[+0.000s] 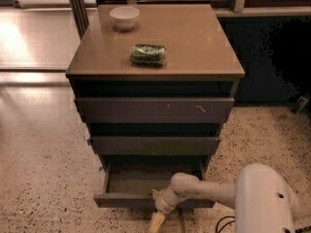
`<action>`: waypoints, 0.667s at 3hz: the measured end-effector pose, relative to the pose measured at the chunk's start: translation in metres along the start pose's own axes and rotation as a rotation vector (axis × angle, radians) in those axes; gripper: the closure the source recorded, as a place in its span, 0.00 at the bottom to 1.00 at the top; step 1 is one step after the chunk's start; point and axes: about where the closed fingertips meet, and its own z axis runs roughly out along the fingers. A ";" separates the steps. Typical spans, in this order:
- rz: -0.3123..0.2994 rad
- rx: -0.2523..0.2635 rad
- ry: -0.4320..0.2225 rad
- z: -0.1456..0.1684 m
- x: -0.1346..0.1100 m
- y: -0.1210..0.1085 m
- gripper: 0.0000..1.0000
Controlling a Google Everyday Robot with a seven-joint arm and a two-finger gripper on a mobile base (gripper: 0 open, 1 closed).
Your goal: Open bottom drawer
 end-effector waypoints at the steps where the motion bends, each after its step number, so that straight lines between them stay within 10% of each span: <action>1: 0.048 -0.038 -0.002 0.001 0.005 0.019 0.00; 2: 0.050 -0.051 -0.003 0.005 0.006 0.020 0.00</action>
Offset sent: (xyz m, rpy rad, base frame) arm -0.1350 -0.0079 0.0171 -0.0165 0.3343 -0.0562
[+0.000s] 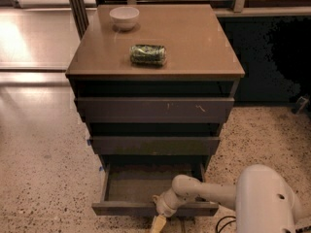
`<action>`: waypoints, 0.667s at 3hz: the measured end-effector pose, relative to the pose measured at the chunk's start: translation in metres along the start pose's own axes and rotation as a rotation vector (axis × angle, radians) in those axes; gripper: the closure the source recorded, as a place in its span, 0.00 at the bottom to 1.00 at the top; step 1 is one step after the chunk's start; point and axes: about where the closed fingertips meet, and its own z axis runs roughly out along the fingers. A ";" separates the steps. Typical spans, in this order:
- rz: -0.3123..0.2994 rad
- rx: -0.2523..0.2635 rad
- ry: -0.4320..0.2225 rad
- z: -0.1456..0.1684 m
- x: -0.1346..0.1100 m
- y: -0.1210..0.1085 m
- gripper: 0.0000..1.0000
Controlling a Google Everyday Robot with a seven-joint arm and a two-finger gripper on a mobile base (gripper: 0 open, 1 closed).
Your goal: Open bottom drawer
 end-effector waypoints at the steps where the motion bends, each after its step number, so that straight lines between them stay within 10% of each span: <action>1: 0.013 -0.025 -0.001 0.005 0.003 0.009 0.00; 2: 0.013 -0.025 -0.001 0.003 0.002 0.010 0.00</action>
Offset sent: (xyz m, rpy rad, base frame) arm -0.0635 -0.0013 -0.0140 0.0229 0.1437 0.0066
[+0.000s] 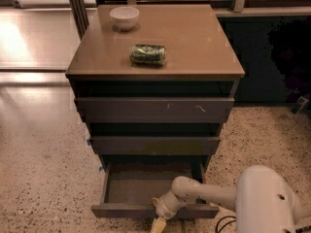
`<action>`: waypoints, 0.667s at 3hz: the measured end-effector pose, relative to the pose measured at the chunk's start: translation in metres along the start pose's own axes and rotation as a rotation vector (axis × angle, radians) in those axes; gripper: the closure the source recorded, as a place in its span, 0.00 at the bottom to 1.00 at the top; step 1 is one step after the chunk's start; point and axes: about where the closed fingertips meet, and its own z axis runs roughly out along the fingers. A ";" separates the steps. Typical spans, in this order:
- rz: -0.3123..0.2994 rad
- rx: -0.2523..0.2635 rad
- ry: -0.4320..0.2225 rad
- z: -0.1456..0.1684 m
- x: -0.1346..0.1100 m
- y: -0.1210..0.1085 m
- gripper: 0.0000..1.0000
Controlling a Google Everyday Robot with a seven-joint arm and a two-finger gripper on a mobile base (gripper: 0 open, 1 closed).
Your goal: Open bottom drawer
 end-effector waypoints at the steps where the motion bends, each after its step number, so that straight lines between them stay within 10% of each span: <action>1: 0.012 -0.040 -0.001 0.008 0.003 0.020 0.00; 2: 0.016 -0.070 0.002 0.010 0.002 0.034 0.00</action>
Offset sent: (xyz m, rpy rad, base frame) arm -0.0779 0.0115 -0.0025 0.0375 0.1463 0.0644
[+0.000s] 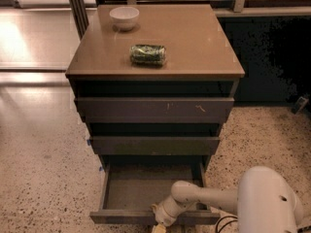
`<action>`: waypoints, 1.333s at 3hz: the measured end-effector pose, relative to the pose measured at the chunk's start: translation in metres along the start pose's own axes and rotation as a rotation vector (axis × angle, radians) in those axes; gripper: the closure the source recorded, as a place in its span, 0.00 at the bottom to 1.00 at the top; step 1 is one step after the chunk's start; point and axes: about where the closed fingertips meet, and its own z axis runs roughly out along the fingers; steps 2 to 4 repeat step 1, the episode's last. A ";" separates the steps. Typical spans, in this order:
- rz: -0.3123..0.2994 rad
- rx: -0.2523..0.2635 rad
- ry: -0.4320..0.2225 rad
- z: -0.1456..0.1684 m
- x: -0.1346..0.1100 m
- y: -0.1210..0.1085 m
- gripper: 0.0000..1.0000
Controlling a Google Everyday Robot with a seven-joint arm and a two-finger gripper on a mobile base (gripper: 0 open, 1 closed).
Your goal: Open bottom drawer
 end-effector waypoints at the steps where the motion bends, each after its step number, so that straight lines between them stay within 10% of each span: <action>1: 0.000 0.000 0.000 0.000 0.000 0.000 0.00; 4: 0.000 0.000 0.000 0.000 0.000 0.000 0.00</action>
Offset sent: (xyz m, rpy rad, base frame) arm 0.0000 0.0000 0.0000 0.0000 0.0000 0.0000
